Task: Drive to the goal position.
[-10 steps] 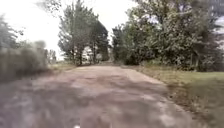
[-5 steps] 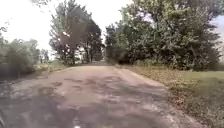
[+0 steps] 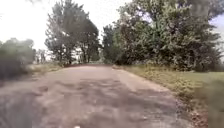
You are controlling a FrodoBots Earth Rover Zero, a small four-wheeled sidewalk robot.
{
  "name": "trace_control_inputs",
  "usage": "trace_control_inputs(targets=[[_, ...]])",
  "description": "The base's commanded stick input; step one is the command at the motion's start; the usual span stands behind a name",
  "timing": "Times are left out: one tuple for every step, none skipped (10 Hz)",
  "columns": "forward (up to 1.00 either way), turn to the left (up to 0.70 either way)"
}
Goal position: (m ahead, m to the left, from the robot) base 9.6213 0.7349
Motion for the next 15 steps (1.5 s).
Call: trace_control_inputs(targets=[[1.0,-0.04],[1.0,-0.04],[1.0,-0.04],[1.0,-0.04],[1.0,-0.03],[1.0,-0.03],[1.0,-0.03],[1.0,-0.03],[1.0,-0.03],[1.0,-0.03],[1.0,-0.03],[1.0,-0.04],[1.0,-0.08],[1.0,-0.1],[1.0,-0.11]])
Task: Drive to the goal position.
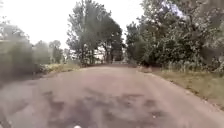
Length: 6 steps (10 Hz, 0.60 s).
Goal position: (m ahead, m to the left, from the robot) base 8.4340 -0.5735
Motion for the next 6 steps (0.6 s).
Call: trace_control_inputs(targets=[[1.0,-0.11],[1.0,-0.11],[1.0,-0.11],[1.0,-0.11],[1.0,-0.11],[1.0,-0.1]])
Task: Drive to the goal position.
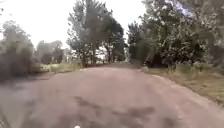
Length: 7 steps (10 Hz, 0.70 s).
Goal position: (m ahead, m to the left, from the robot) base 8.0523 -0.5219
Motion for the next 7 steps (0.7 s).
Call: trace_control_inputs(targets=[[1.0,-0.09],[1.0,-0.08],[1.0,-0.08],[1.0,-0.08],[1.0,-0.08],[1.0,-0.08],[1.0,-0.08]])
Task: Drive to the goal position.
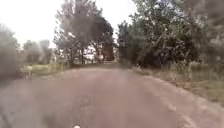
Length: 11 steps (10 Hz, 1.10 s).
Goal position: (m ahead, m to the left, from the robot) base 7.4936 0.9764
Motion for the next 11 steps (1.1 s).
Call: trace_control_inputs(targets=[[1.0,-0.07],[1.0,-0.06],[1.0,-0.05],[1.0,-0.04],[1.0,-0.03],[1.0,-0.01],[1.0,-0.02],[1.0,-0.02],[1.0,-0.02],[1.0,-0.01],[1.0,-0.01]])
